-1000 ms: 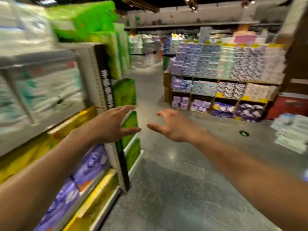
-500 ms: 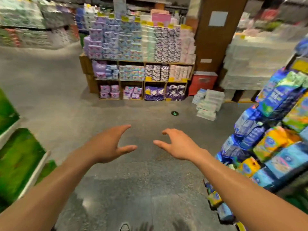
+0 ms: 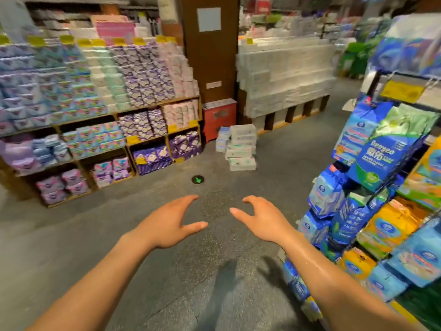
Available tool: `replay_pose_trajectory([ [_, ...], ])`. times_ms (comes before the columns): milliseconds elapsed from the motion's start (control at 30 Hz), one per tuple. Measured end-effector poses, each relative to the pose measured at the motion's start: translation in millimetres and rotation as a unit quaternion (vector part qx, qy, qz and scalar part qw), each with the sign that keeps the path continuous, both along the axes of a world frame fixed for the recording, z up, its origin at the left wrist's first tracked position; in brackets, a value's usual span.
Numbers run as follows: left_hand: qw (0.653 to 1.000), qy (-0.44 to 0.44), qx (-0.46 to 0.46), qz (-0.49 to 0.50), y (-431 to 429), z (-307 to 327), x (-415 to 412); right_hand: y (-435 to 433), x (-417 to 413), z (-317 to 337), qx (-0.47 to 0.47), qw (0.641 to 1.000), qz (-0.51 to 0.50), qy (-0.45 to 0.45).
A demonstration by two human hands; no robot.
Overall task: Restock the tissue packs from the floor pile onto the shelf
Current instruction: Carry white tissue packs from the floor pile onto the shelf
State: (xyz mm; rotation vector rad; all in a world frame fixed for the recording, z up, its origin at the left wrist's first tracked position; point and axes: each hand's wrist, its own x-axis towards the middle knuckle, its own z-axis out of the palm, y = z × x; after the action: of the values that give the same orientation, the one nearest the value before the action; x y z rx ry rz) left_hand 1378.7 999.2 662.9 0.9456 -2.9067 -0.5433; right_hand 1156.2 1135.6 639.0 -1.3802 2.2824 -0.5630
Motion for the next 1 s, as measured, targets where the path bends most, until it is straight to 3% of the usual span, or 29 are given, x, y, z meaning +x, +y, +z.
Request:
replay_pose_trajectory([
  [167,0.999,-0.015,0.029,-0.041,-115,-30,-118,-97,-107,-29,0.008,0.999,-0.034,-0.028],
  [467,0.998,0.010,0.049,-0.026,-321,-32,-298,-302,-290,-10,0.049,0.995,-0.068,-0.049],
  [667,0.997,0.006,0.058,-0.041,-455,-63,-409,-428,-386,-34,0.070,0.994,-0.070,-0.050],
  [1000,0.990,0.003,0.097,-0.098,-726,-102,-635,-663,-575,-54,0.086,0.985,-0.127,-0.075],
])
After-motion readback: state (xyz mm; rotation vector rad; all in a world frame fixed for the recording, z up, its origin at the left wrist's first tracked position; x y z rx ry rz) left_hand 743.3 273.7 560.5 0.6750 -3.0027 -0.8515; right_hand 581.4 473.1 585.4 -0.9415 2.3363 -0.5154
